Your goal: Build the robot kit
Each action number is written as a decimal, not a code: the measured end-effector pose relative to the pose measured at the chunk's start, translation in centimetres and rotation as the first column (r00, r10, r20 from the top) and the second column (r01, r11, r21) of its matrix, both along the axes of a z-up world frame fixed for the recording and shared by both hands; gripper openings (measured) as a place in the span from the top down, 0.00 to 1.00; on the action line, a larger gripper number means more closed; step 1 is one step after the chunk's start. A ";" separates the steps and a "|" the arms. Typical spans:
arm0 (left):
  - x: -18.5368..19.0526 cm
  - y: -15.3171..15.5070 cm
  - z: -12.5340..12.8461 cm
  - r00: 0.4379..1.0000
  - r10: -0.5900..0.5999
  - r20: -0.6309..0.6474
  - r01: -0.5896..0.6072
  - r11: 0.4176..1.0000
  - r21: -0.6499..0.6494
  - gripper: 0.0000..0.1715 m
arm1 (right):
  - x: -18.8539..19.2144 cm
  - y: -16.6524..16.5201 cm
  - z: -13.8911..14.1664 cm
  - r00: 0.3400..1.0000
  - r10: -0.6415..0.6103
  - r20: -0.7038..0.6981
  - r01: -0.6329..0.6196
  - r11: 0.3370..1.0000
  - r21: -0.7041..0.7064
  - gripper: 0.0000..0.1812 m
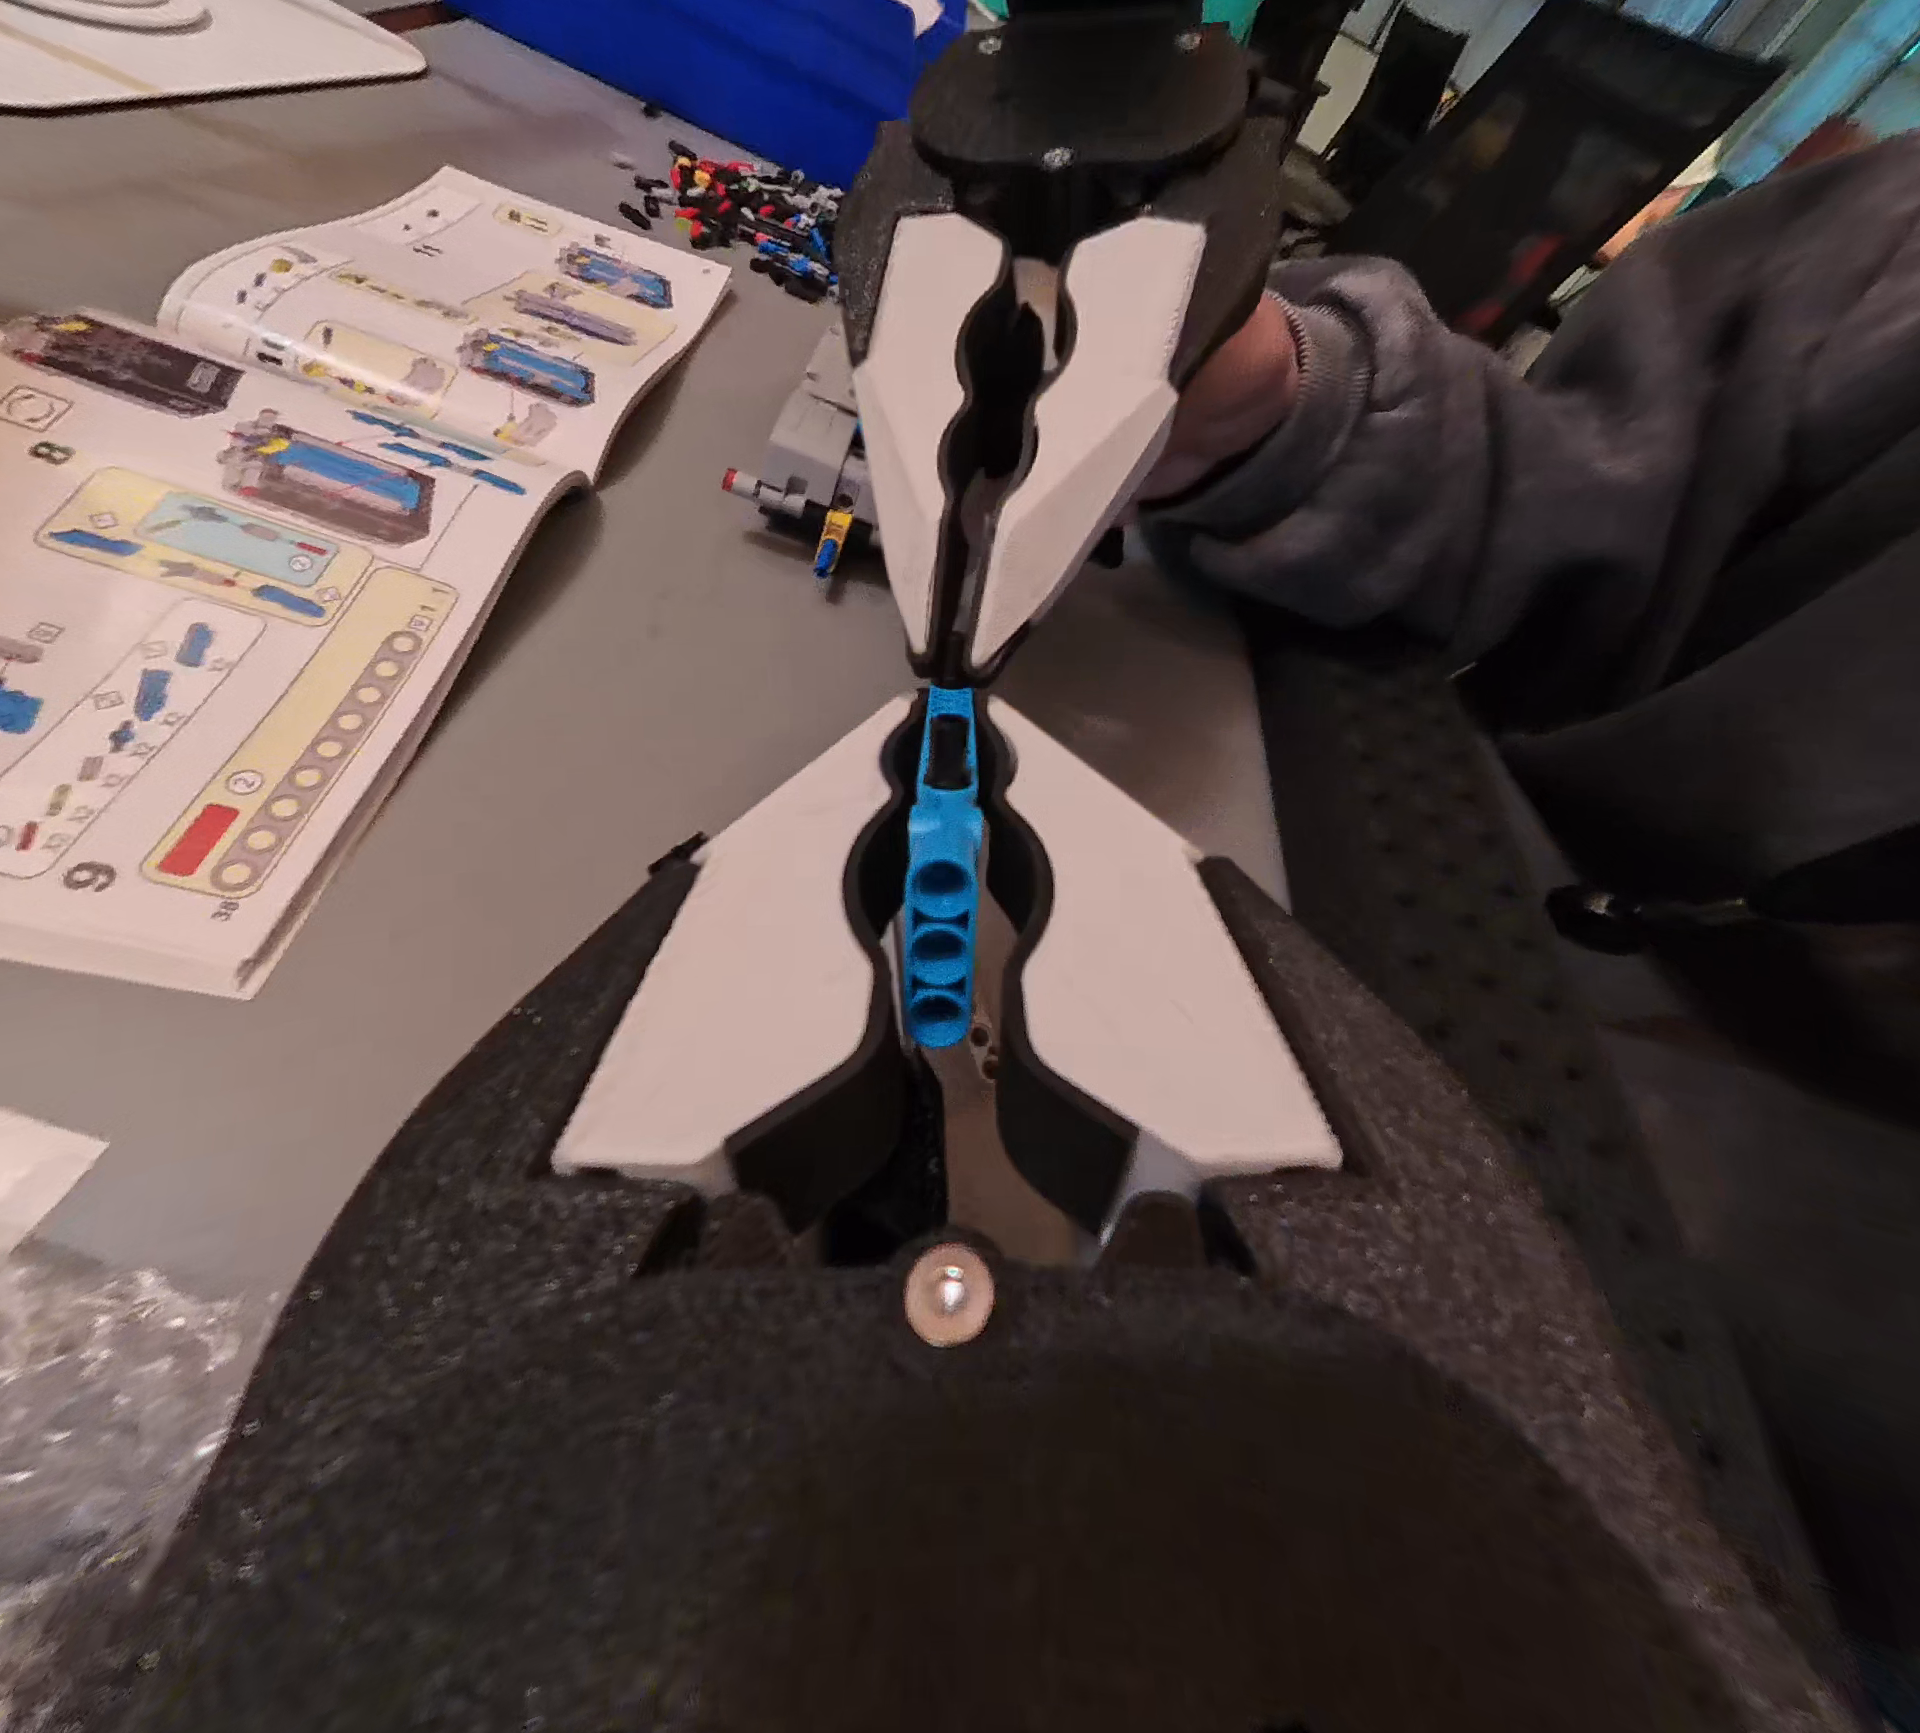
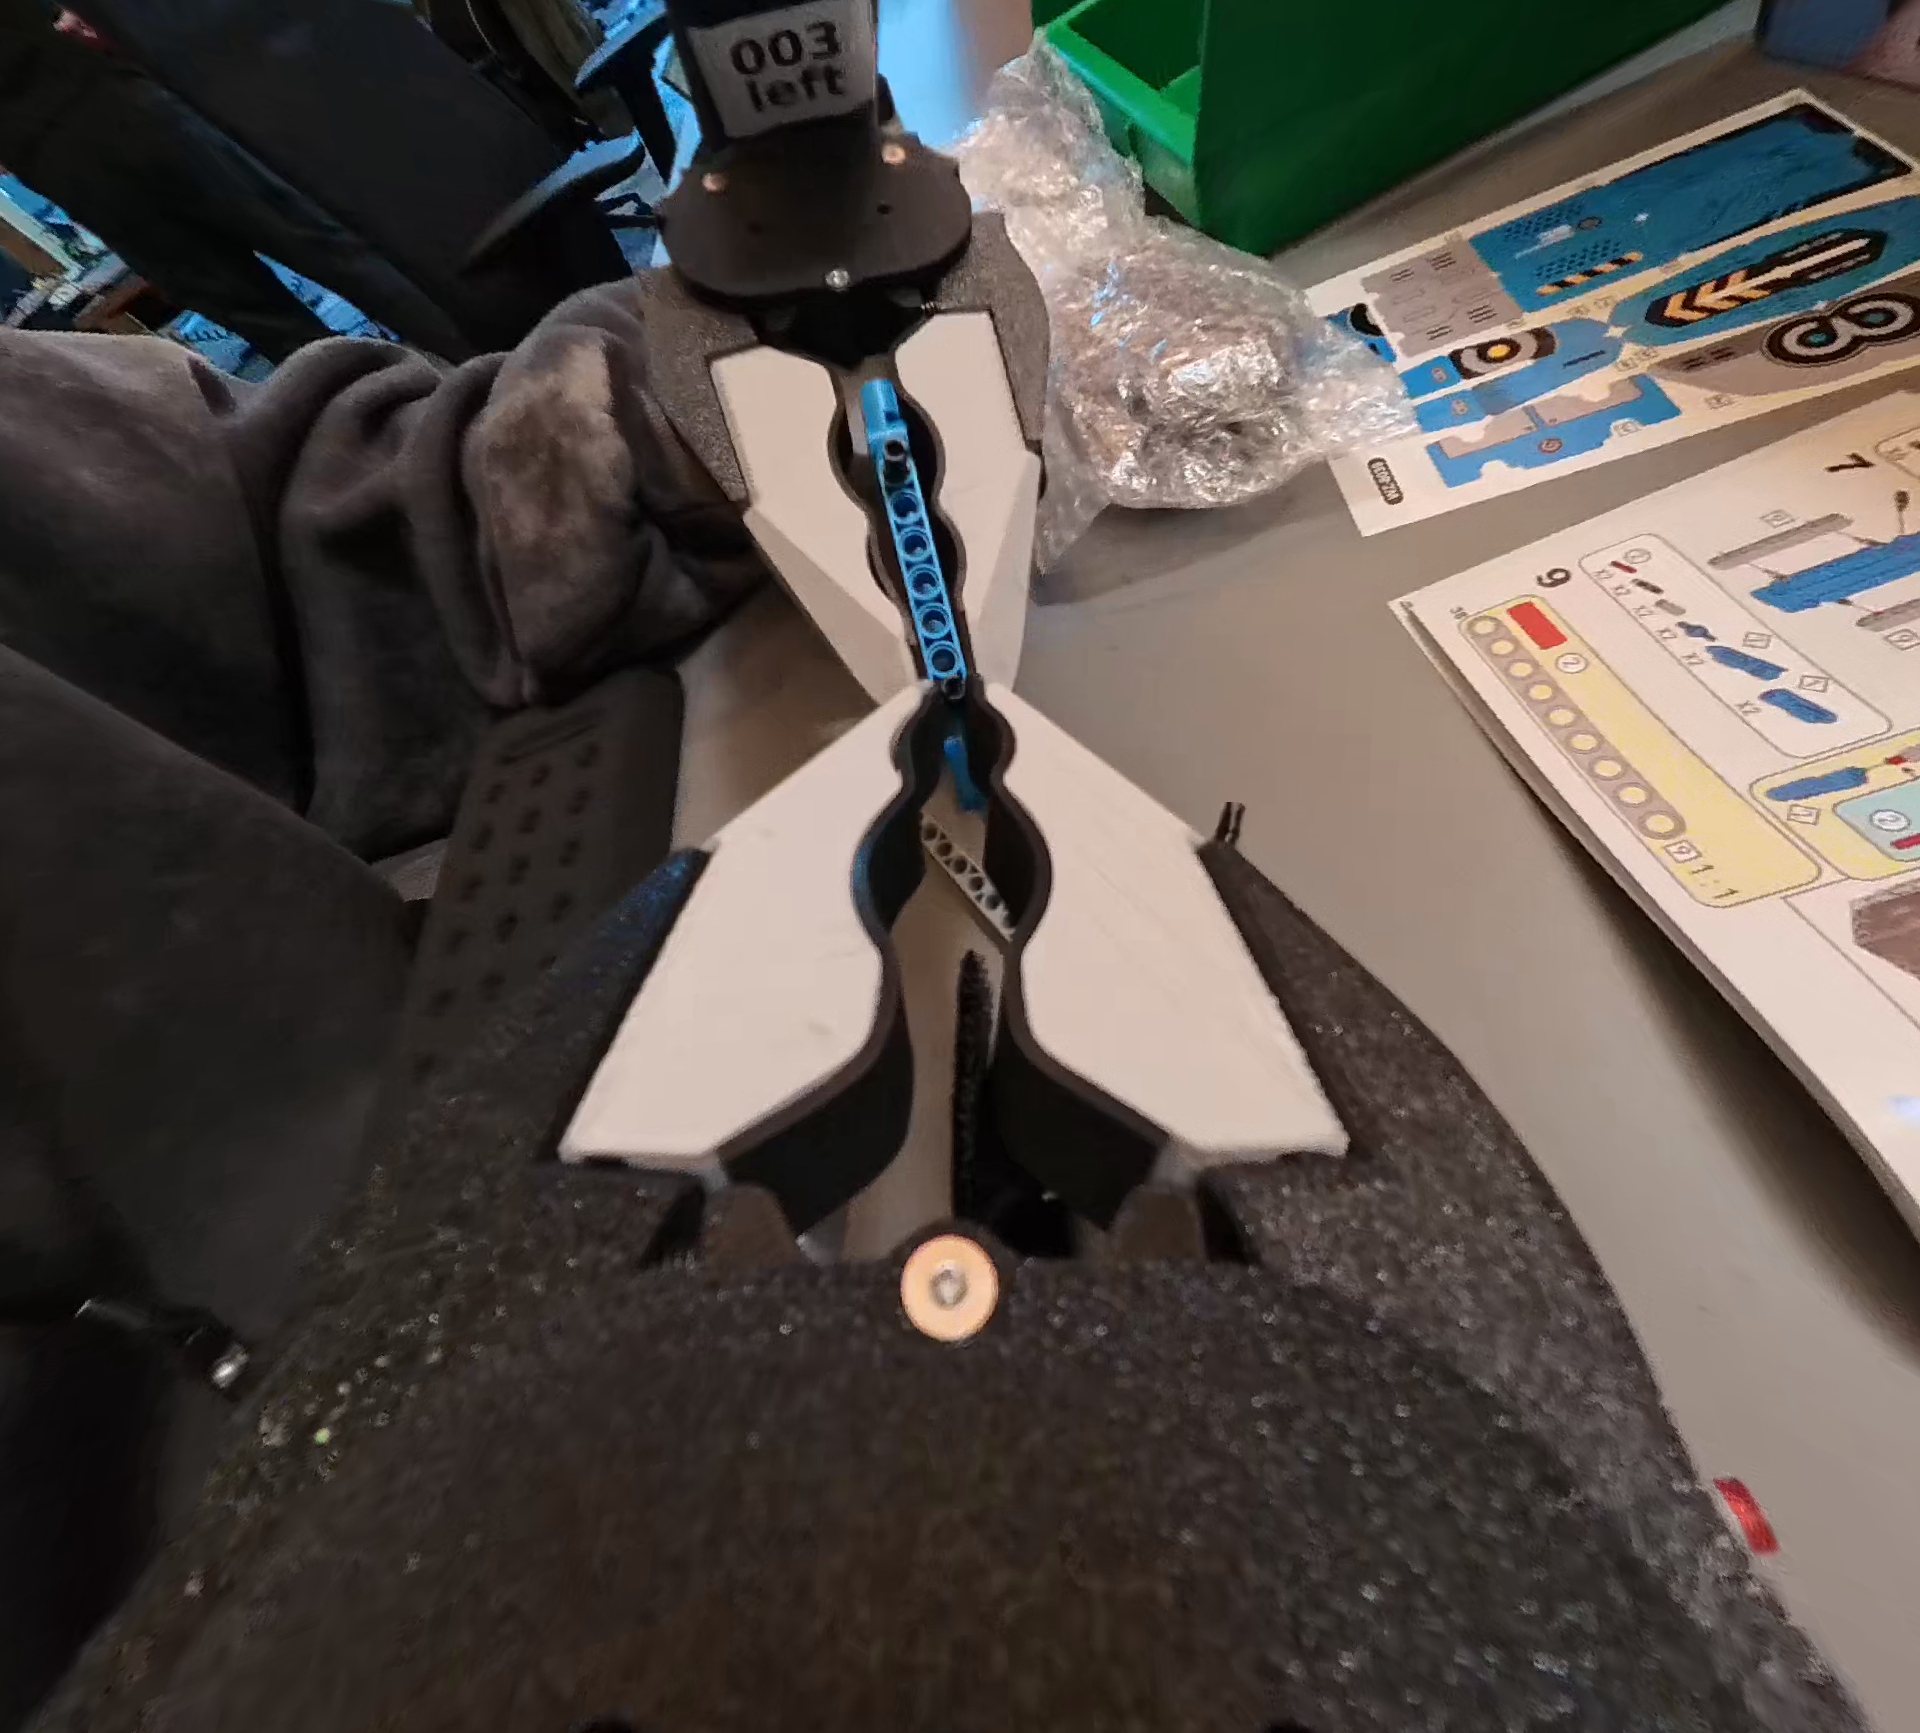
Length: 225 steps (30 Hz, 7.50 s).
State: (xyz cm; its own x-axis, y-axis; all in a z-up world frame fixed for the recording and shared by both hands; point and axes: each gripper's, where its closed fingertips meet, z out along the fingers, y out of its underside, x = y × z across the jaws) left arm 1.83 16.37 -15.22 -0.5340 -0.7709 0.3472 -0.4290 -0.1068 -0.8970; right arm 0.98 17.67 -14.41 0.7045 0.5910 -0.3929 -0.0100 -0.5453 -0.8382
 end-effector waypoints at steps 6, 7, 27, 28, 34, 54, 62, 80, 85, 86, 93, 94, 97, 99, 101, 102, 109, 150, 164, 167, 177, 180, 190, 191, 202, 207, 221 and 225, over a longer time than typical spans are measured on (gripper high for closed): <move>0.1 0.1 -0.3 1.000 0.004 -0.010 -0.004 1.000 0.005 0.97 | 0.1 0.1 -0.3 1.000 -0.006 0.021 0.006 1.000 0.000 0.98; 0.2 0.2 0.1 1.000 0.002 -0.001 -0.002 0.999 -0.034 0.97 | 0.2 0.3 0.1 1.000 -0.013 0.006 0.012 1.000 0.023 0.98; 1.4 2.1 0.5 0.982 0.053 -0.181 -0.132 0.879 -0.459 0.97 | 1.0 3.0 -0.6 0.660 -0.341 0.669 0.003 0.892 0.451 0.81; 1.5 2.2 0.4 0.981 0.057 -0.183 -0.136 0.879 -0.456 0.97 | 1.0 3.0 -0.7 0.668 -0.334 0.665 0.017 0.900 0.435 0.82; 1.2 1.9 1.1 0.987 0.036 -0.160 -0.110 0.869 -0.483 0.97 | 0.8 2.8 -0.2 0.685 -0.329 0.650 0.040 0.908 0.417 0.83; 2.1 5.4 1.6 0.976 0.188 -0.111 -0.218 0.842 -0.494 0.96 | 3.4 3.0 -1.0 0.710 -0.408 0.573 0.218 0.902 0.372 0.82; 2.0 4.6 1.4 0.981 0.153 -0.119 -0.192 0.847 -0.496 0.97 | 2.3 3.3 0.4 0.757 -0.429 0.493 0.221 0.878 0.425 0.76; 1.7 1.9 1.7 0.992 0.071 -0.108 -0.114 0.868 -0.483 0.97 | 1.5 3.4 1.0 0.665 -0.452 0.595 0.142 0.858 0.493 0.82; 1.8 2.1 1.0 0.988 0.074 -0.136 -0.129 0.879 -0.458 0.97 | 1.2 3.3 0.2 0.725 -0.425 0.543 0.173 0.874 0.454 0.78; 1.7 2.2 0.9 0.988 0.079 -0.132 -0.130 0.885 -0.447 0.97 | 0.9 3.2 0.1 0.752 -0.405 0.520 0.174 0.883 0.435 0.74; 0.5 3.1 2.2 0.996 0.079 -0.032 -0.085 0.951 -0.296 0.97 | 1.0 1.8 -0.7 0.949 -0.235 0.208 0.205 0.966 0.157 0.80; 0.1 3.0 2.5 0.998 0.060 -0.003 -0.059 0.962 -0.266 0.97 | 0.7 1.3 -0.7 0.972 -0.181 0.149 0.166 0.980 0.107 0.82; -1.3 2.0 3.9 0.996 -0.027 0.088 0.045 0.975 -0.217 0.96 | -0.9 -0.4 0.7 0.998 -0.018 -0.061 0.020 0.999 0.035 0.89; -1.6 1.4 4.9 0.991 -0.049 0.128 0.083 0.959 -0.271 0.97 | -1.6 -0.7 1.8 0.987 0.027 -0.161 -0.019 0.998 0.054 0.92; -1.4 1.1 5.1 0.990 -0.061 0.124 0.100 0.936 -0.337 0.97 | -2.1 -0.8 1.0 0.986 0.044 -0.161 -0.042 0.999 0.017 0.90; -1.2 1.2 4.9 0.993 -0.050 0.111 0.086 0.933 -0.349 0.97 | -2.4 -0.9 0.3 0.989 0.056 -0.133 -0.057 0.998 -0.002 0.91; -2.4 0.4 3.0 0.991 -0.127 0.038 0.132 0.975 -0.181 0.97 | -2.6 -2.1 -0.6 0.989 0.121 -0.082 -0.126 0.991 -0.054 0.90; 0.6 1.3 -7.0 0.980 -0.083 -0.181 0.158 0.877 0.454 0.88 | 5.7 0.3 5.7 0.953 -0.174 -0.249 0.220 0.960 0.173 0.97; 1.4 2.3 -8.0 0.964 -0.147 -0.223 0.239 0.849 0.471 0.91 | 6.7 0.7 4.7 0.930 -0.197 -0.310 0.238 0.966 0.099 0.97; 1.3 2.0 -8.0 0.965 -0.151 -0.213 0.238 0.845 0.479 0.96 | 6.5 0.8 4.2 0.936 -0.196 -0.291 0.230 0.969 0.087 0.97; 1.0 2.1 -8.0 0.981 -0.087 -0.173 0.168 0.828 0.535 0.98 | 6.9 1.4 1.0 0.952 -0.266 -0.150 0.270 0.963 0.005 0.97; 0.8 2.0 -8.0 0.983 -0.073 -0.168 0.155 0.823 0.547 0.98 | 6.4 1.5 0.6 0.958 -0.260 -0.119 0.262 0.965 0.001 0.97; 0.8 1.7 -8.0 0.983 -0.071 -0.169 0.153 0.827 0.541 0.97 | 6.6 1.4 -0.9 0.960 -0.275 -0.045 0.274 0.961 -0.040 0.97; 0.9 1.8 -8.0 0.985 -0.063 -0.163 0.143 0.826 0.546 0.96 | 6.6 1.3 -1.1 0.960 -0.278 -0.028 0.277 0.960 -0.046 0.97; 1.7 1.2 -6.1 0.995 -0.063 -0.074 0.091 0.865 0.494 0.98 | 5.1 1.0 -2.7 0.971 -0.227 -0.068 0.216 0.965 -0.147 0.97; 2.4 1.2 -0.5 0.996 0.007 0.089 -0.029 0.969 0.246 0.99 | 4.3 0.6 0.1 0.930 -0.175 -0.324 0.137 0.981 -0.137 0.97; 2.1 1.3 0.6 0.998 0.001 0.067 -0.009 0.993 0.119 0.99 | 3.4 0.5 0.7 0.915 -0.121 -0.385 0.085 0.990 -0.109 0.97; 2.1 1.2 0.1 0.999 0.001 0.036 -0.005 0.992 0.122 0.99 | 3.4 0.4 0.2 0.931 -0.119 -0.345 0.083 0.990 -0.117 0.97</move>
